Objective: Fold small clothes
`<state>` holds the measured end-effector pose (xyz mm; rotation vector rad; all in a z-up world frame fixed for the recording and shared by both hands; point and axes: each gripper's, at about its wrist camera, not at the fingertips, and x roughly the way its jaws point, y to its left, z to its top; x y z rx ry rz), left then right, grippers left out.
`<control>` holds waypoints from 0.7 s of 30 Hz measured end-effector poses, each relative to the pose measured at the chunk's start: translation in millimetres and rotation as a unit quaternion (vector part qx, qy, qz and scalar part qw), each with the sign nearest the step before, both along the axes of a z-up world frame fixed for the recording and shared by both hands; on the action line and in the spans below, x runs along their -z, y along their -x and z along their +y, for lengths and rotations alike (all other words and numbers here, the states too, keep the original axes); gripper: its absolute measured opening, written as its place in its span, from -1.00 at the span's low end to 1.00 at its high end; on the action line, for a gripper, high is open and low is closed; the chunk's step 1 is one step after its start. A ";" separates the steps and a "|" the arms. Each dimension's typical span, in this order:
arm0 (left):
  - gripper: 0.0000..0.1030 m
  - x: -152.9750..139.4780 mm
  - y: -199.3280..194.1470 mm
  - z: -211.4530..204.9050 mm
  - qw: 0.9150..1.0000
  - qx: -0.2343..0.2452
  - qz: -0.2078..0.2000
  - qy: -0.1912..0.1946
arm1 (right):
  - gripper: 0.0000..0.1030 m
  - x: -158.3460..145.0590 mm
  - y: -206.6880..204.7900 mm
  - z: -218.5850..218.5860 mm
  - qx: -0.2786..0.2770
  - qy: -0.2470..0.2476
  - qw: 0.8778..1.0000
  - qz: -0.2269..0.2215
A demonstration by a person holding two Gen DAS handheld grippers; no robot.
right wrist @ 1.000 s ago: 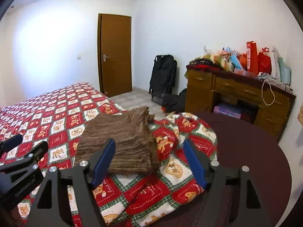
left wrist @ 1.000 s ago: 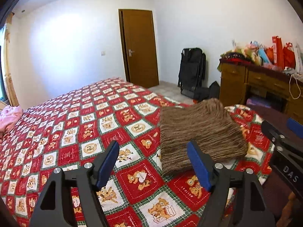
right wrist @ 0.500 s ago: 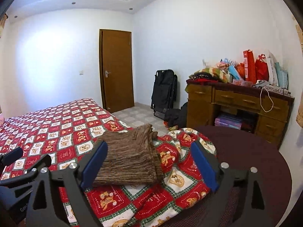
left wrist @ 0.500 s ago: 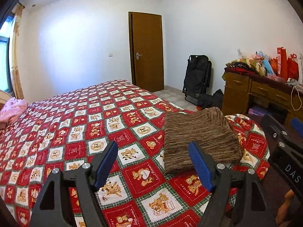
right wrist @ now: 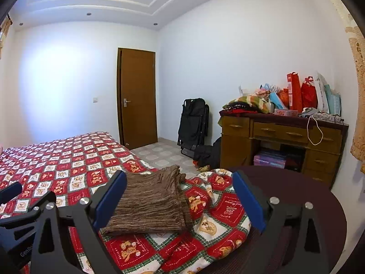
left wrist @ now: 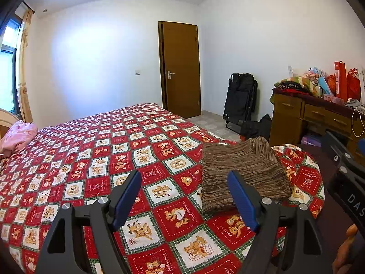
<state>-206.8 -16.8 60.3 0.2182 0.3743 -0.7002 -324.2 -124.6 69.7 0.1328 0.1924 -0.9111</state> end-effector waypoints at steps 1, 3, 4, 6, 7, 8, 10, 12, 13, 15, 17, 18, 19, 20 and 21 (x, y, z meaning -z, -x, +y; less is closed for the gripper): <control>0.54 0.5 0.9 -1.3 1.000 0.000 0.000 -0.002 | 0.94 -0.3 0.4 0.1 0.000 0.000 1.000 -0.001; 0.54 0.9 1.4 -2.4 1.000 0.001 0.000 -0.006 | 0.94 -0.6 0.6 0.8 -0.001 -0.002 1.000 -0.003; 0.54 0.8 1.0 -2.6 1.000 0.001 0.001 -0.006 | 0.94 -0.4 0.3 1.2 -0.003 -0.003 1.000 -0.003; 0.54 0.4 0.0 -2.5 1.000 -0.003 0.001 -0.007 | 0.94 -0.4 -1.3 2.1 -0.006 -0.004 1.000 0.000; 0.54 0.0 -0.7 -2.1 1.000 -0.006 0.000 -0.007 | 0.94 -0.8 -1.5 2.6 -0.006 -0.004 1.000 0.000; 0.54 -0.6 -1.5 -1.4 1.000 -0.009 -0.001 -0.006 | 0.94 -0.8 -0.2 3.6 -0.006 -0.003 1.000 -0.001; 0.54 -2.0 -2.4 -0.5 1.000 -0.015 -0.006 -0.005 | 0.94 -2.0 2.4 5.1 -0.010 -0.003 1.000 -0.009; 0.54 -2.7 -2.9 0.2 1.000 -0.019 -0.011 -0.006 | 0.94 -3.2 3.8 5.9 -0.011 -0.002 1.000 -0.014; 0.54 -3.4 -2.9 0.0 1.000 -0.022 -0.014 -0.007 | 0.94 -3.6 4.5 5.7 -0.012 -0.001 1.000 -0.015; 0.54 -4.6 -2.7 -0.4 0.999 -0.027 -0.020 -0.011 | 0.94 -4.4 5.2 5.1 -0.012 -0.002 1.000 -0.017; 0.54 -5.8 -2.4 -0.2 0.999 -0.029 -0.024 -0.010 | 0.94 -4.5 5.2 4.3 -0.013 -0.003 1.000 -0.017; 0.54 -6.2 -2.2 -0.3 0.999 -0.029 -0.024 -0.009 | 0.94 -4.6 5.2 4.3 -0.012 -0.003 1.000 -0.016; 0.54 -6.2 -1.9 -0.1 0.999 -0.028 -0.023 -0.009 | 0.94 -4.7 5.3 4.3 -0.011 -0.003 1.000 -0.016; 0.54 -6.2 -1.4 -0.3 0.999 -0.028 -0.024 -0.010 | 0.94 -4.7 5.3 4.3 -0.010 -0.004 1.000 -0.016; 0.54 -6.2 -1.1 -0.4 0.999 -0.027 -0.024 -0.011 | 0.94 -5.4 6.2 4.5 -0.010 -0.004 1.000 -0.018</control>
